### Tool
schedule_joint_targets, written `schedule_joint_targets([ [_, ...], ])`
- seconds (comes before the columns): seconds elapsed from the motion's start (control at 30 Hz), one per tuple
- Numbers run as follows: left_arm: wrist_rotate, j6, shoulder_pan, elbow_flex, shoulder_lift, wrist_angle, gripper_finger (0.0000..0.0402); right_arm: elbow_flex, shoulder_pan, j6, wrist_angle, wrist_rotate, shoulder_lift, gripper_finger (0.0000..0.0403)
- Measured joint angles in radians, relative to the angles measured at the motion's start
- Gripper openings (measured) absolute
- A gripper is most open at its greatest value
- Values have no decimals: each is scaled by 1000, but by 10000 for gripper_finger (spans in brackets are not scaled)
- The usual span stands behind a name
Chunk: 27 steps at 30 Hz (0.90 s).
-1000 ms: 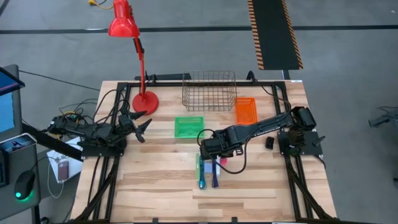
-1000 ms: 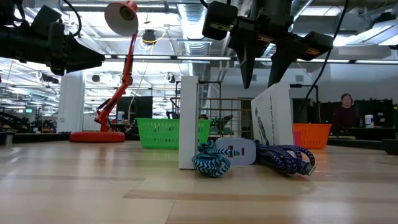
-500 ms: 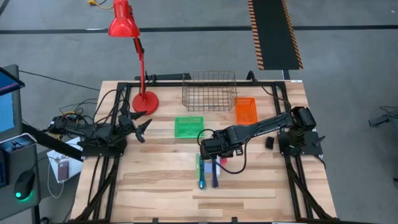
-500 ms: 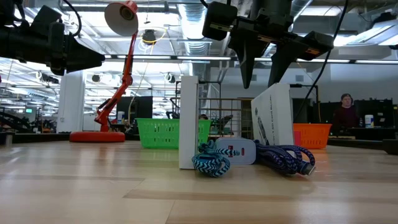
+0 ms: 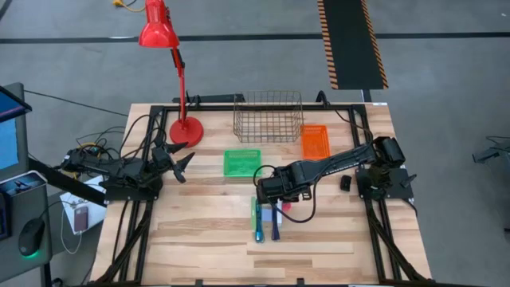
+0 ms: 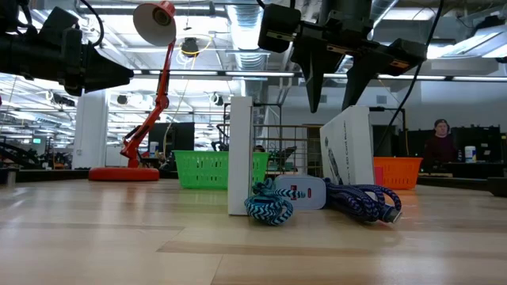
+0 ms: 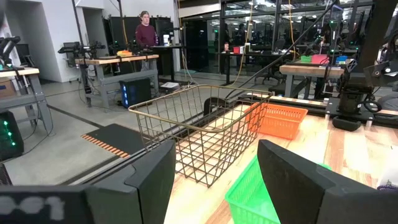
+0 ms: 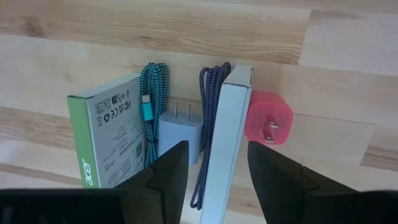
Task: Pick and place items into bin
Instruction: Put the left white card reader box into the gold wire basket
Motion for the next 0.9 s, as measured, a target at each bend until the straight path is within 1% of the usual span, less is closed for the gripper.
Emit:
schedule_joint_targets([
  [0.23,0,0,0,0,0,0,217,0,0,44,-7,-3,0,159],
  [0.53,0,0,0,0,0,0,217,0,3,46,-7,-3,0,159],
  [0.67,0,0,0,0,0,0,217,0,7,46,3,-3,40,159],
  [0.7,0,0,0,0,0,0,217,-3,7,46,-15,-5,42,159],
  [0.77,0,0,0,0,0,0,217,5,6,45,15,-4,56,159],
  [0.9,0,0,0,0,0,0,217,0,6,40,14,-4,65,159],
])
